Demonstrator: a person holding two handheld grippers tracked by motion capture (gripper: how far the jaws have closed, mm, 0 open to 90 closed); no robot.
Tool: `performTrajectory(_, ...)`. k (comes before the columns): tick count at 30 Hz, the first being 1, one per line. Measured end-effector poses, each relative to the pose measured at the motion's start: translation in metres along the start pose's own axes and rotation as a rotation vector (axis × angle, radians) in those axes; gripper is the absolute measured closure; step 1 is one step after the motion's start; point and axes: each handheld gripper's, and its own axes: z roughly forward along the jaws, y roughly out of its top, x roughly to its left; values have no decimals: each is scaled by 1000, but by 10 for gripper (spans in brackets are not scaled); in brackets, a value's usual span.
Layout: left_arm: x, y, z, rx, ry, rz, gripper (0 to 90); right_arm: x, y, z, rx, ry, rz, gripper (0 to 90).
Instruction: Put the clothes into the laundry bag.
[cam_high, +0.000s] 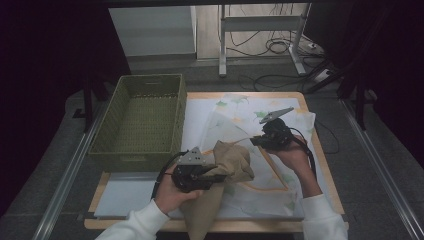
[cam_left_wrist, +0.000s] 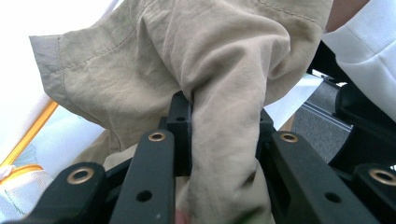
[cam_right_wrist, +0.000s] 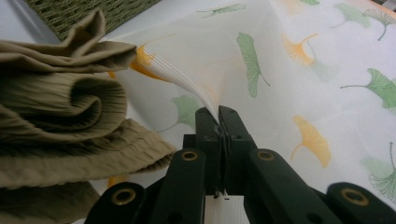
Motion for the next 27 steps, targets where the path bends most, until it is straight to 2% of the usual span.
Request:
performTrajectory(5,1,0,8,22,-5,-2,708,-1,0,0,-3,0,0,866)
performTrajectory(13,-3,-1,21,63,-13,21,708,-1,0,-1,-4,-1,0,866)
performTrajectory(19,-2,-1,34,91,-25,18,708,1,1,-2,-5,-1,-4,866)
performTrajectory(27,3,0,50,101,-24,-2,707,1,1,-3,-8,0,-5,866)
